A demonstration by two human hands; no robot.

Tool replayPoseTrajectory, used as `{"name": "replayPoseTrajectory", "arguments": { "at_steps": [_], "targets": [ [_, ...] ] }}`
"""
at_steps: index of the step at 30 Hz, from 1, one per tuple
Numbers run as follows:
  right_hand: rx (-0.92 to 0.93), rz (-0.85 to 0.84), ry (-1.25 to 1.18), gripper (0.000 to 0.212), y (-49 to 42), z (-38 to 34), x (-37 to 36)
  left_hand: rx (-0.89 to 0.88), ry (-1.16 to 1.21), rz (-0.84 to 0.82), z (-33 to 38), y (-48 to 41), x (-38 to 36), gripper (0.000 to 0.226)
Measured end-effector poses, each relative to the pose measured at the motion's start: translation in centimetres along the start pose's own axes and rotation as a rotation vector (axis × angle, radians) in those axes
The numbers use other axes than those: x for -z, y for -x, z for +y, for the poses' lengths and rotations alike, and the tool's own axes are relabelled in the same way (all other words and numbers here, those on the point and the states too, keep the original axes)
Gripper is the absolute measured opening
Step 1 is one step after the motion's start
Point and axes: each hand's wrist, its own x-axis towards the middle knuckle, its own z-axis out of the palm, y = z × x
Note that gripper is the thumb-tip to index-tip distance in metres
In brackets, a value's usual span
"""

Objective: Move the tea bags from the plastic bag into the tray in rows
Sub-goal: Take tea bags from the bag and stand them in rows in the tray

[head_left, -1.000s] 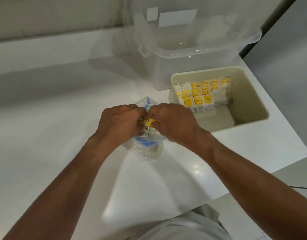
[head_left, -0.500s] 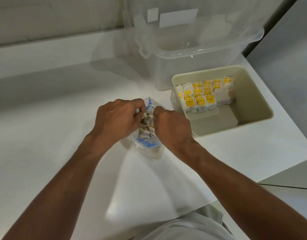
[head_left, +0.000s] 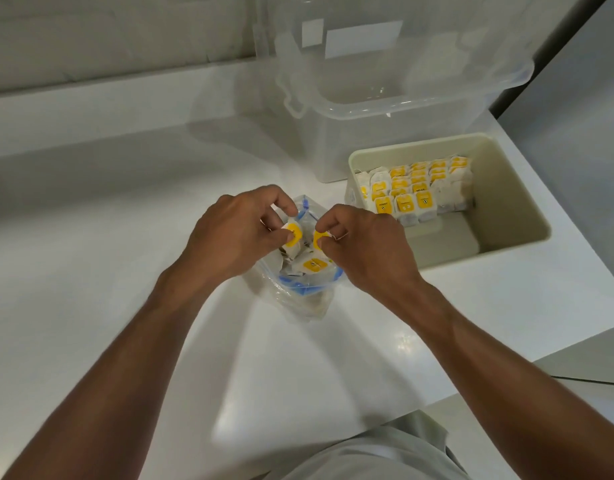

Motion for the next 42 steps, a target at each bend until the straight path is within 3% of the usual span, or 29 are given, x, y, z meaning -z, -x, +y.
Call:
{"name": "replayPoseTrajectory", "arguments": {
  "at_steps": [3,10,15,25,27,30,31,32,34,36,39,42],
  "targets": [
    [0.033,-0.009,-0.026,0.021,0.1,0.3,0.2,0.029,0.067,0.016,0.2,-0.3,0.6,0.023],
    [0.149,-0.005,-0.125,0.013,0.0,0.7,1.1,0.029,0.080,0.057,-0.1,-1.0,0.6,0.014],
    [0.055,-0.064,-0.291,0.015,-0.4,1.1,1.7,0.055,0.068,0.080,0.0,-1.1,0.1,0.013],
    [0.147,-0.107,-0.215,0.005,-0.6,1.0,2.8,0.050,0.134,0.066,0.3,-1.5,0.0,0.006],
    [0.194,-0.223,-0.191,0.008,-0.3,0.6,3.5,0.061,0.133,0.081,0.4,-1.7,0.0,0.006],
    [0.179,-0.538,-0.505,0.017,0.2,-0.7,5.0,0.088,0.161,0.085,0.5,-1.9,0.2,0.005],
    [0.154,-0.561,-0.585,0.016,0.1,-1.0,5.2,0.089,0.227,0.050,0.7,-1.9,0.3,0.004],
    [0.130,-0.506,-0.596,0.014,-0.4,-1.1,5.1,0.091,0.327,-0.008,1.0,-1.7,0.5,0.003],
    [0.112,-0.234,-0.380,0.009,-1.6,-0.8,4.5,0.099,0.516,-0.133,1.8,-1.2,0.9,0.004],
    [0.110,-0.090,-0.248,0.009,-2.1,-0.6,4.4,0.096,0.513,-0.127,2.0,-1.2,1.0,0.005],
    [0.159,-0.234,-0.443,0.010,-1.8,-0.7,5.4,0.117,0.388,-0.023,1.4,-1.5,0.9,0.002],
    [0.179,-0.314,-0.543,0.011,-1.6,-0.7,5.5,0.124,0.387,-0.059,1.1,-1.3,0.9,0.002]
  ]
}}
